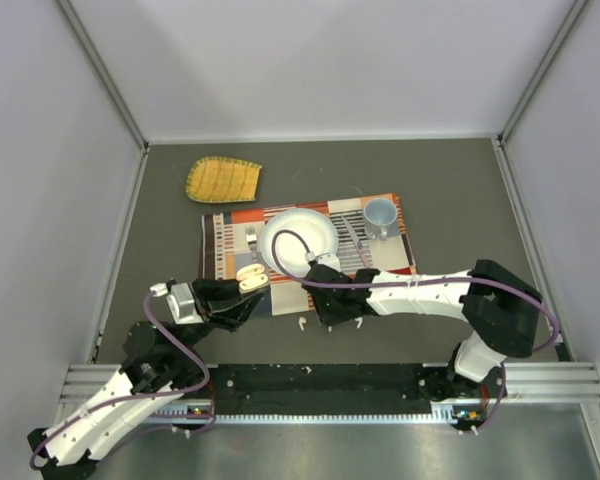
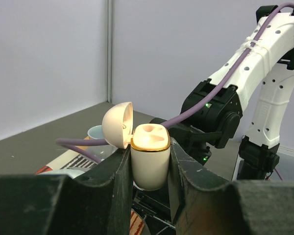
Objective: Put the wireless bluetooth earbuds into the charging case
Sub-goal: Pick up the right earbud from the center of the board.
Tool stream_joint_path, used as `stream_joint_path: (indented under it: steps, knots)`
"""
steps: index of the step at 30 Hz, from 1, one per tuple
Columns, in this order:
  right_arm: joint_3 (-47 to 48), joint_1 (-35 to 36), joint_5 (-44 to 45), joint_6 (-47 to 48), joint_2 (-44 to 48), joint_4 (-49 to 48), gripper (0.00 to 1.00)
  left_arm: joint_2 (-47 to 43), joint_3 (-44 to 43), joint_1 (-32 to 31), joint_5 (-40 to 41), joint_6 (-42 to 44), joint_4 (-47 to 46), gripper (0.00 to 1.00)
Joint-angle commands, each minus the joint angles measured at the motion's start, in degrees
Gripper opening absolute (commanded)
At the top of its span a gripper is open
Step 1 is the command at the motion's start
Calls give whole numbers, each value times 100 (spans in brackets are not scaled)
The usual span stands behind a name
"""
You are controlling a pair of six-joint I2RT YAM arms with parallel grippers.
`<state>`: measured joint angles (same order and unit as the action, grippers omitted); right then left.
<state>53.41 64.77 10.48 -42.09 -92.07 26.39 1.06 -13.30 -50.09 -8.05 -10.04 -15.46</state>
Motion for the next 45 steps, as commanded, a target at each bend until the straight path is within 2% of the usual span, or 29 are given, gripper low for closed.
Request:
stream_joint_path:
  steps: [1,14,16,35,37,39,41,42,45]
  knots:
    - [214,106,138,51,-109,-20,36,131,-111,-28,-12,-59,-334,0]
    - [276,141,261,60,-311,6,35,333,-120,-28,-56,-50,-422,0]
    - [275,141,305,43,-329,15,31,342,-120,-19,-21,-15,-475,0]
    - [232,141,340,43,-285,15,31,474,-138,-28,23,11,-528,0]
    - [223,141,349,60,-267,-2,29,474,-129,-28,23,11,-519,0]
    - [205,141,349,69,-267,6,22,474,-120,-28,23,2,-537,0]
    - [205,141,341,60,-294,-3,21,492,-111,-19,15,-6,-545,0]
    - [196,141,341,51,-302,-3,12,500,-111,-19,14,-6,-554,0]
    - [170,150,341,-1,-311,-11,8,562,-120,-28,-29,-15,-580,0]
